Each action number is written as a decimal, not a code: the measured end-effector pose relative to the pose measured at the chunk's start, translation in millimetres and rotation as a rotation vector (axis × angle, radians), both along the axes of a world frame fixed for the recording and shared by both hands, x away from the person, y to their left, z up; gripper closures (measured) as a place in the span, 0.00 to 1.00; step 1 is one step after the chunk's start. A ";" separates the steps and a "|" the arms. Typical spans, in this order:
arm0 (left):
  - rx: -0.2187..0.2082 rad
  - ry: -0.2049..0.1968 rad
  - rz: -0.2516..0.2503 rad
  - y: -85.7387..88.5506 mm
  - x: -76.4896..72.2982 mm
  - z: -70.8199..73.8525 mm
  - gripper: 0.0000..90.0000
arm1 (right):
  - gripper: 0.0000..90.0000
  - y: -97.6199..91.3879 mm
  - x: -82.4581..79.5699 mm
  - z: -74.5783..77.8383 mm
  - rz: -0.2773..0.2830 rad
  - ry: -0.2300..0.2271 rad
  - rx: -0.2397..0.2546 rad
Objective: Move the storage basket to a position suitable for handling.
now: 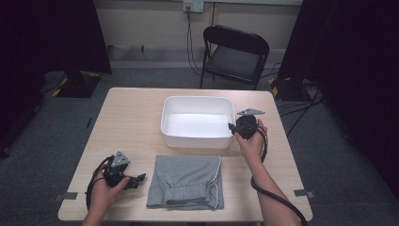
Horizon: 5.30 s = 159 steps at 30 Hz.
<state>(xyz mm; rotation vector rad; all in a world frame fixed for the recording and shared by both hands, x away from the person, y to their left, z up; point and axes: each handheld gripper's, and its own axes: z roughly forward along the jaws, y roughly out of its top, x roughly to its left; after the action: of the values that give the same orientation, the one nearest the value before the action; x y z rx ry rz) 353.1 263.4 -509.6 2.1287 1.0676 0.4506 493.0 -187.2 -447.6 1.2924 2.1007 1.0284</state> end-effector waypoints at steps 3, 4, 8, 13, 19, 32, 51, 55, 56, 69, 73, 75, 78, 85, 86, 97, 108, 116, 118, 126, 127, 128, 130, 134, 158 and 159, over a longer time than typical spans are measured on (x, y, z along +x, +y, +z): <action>0.000 0.000 0.000 0.0 0.0 0.0 0.07 | 0.76 0.3 1.0 0.3 0.008 0.003 -0.003; 0.000 0.000 0.000 0.0 0.0 0.0 0.07 | 0.76 0.6 1.2 0.2 0.008 0.002 -0.005; 0.000 0.000 0.000 0.0 0.0 0.0 0.07 | 0.76 1.2 1.3 0.1 0.005 0.003 -0.001; 0.000 0.000 0.000 0.0 0.0 0.0 0.07 | 0.76 0.3 1.0 0.1 0.008 0.004 0.005; 0.000 0.000 0.000 0.0 0.0 0.0 0.07 | 0.68 -1.2 0.4 -0.3 0.012 0.018 0.027; 0.001 0.000 0.001 -0.2 -0.1 0.0 0.07 | 0.44 -7.9 -7.1 14.2 0.028 0.011 0.067; 0.003 0.001 0.003 -1.0 0.1 -0.1 0.06 | 0.34 -15.2 -43.8 26.1 0.131 -0.023 0.091; 0.002 0.000 0.003 -1.0 0.1 -0.1 0.06 | 0.33 -17.9 -54.5 21.8 0.153 -0.030 0.077; 0.002 0.001 0.003 -1.0 0.1 -0.1 0.06 | 0.33 -18.2 -56.9 19.8 0.160 -0.020 0.080; 0.003 0.003 0.008 -2.0 -0.1 -0.2 0.05 | 0.33 -10.3 -76.6 -8.7 0.224 0.016 0.085; 0.006 0.004 0.009 -2.1 0.3 -0.2 0.04 | 0.33 -7.0 -82.9 -14.4 0.247 0.024 0.085; 0.009 0.003 0.009 -2.0 0.6 -0.1 0.03 | 0.33 -6.7 -84.7 -15.7 0.251 0.027 0.088; 0.005 0.011 0.018 -2.8 1.5 -0.6 0.01 | 0.32 -6.9 -93.5 -21.3 0.267 0.036 0.105; 0.000 0.003 0.023 -3.8 1.9 0.0 0.04 | 0.32 -5.4 -110.4 -32.8 0.310 0.049 0.085; -0.010 -0.005 0.027 -4.6 2.3 0.9 0.09 | 0.32 -5.5 -111.7 -33.9 0.312 0.050 0.082; -0.043 -0.026 -0.021 -26.5 13.4 17.8 0.18 | 0.31 -7.7 -126.9 -40.9 0.324 0.058 0.088; -0.040 -0.036 -0.058 -45.6 32.3 25.2 0.20 | 0.30 -8.4 -141.4 -44.6 0.336 0.065 0.077; -0.033 -0.015 -0.068 -55.8 40.6 16.7 0.22 | 0.29 -2.2 -149.4 -49.8 0.367 0.067 0.050; -0.029 -0.012 -0.068 -56.3 41.9 15.6 0.22 | 0.29 -1.1 -150.3 -50.5 0.372 0.062 0.042; -0.013 -0.005 -0.063 -55.7 43.1 8.8 0.26 | 0.28 3.2 -157.0 -49.4 0.385 0.062 0.049; -0.010 -0.004 -0.064 -55.7 43.0 8.7 0.26 | 0.28 3.8 -157.8 -50.2 0.389 0.062 0.045; -0.010 -0.004 -0.064 -55.7 43.0 8.7 0.26 | 0.28 3.8 -157.8 -50.2 0.389 0.062 0.045; -0.016 0.003 -0.057 -56.5 41.6 7.3 0.28 | 0.28 6.0 -160.4 -53.1 0.392 0.072 0.039; 0.001 -0.012 -0.070 -57.9 40.8 7.6 0.31 | 0.28 9.6 -163.3 -56.1 0.403 0.071 0.033; 0.026 -0.027 -0.081 -61.5 38.0 9.4 0.41 | 0.70 24.0 -172.7 -59.3 0.466 0.054 -0.010; 0.025 -0.025 -0.076 -62.1 37.9 9.4 0.41 | 0.74 21.7 -169.7 -59.6 0.457 0.051 -0.007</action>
<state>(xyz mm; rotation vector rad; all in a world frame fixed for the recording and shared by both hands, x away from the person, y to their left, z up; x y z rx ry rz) 391.0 201.3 -500.1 2.1725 0.9680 0.4548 323.4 -165.5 -507.1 0.8546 2.5021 1.1736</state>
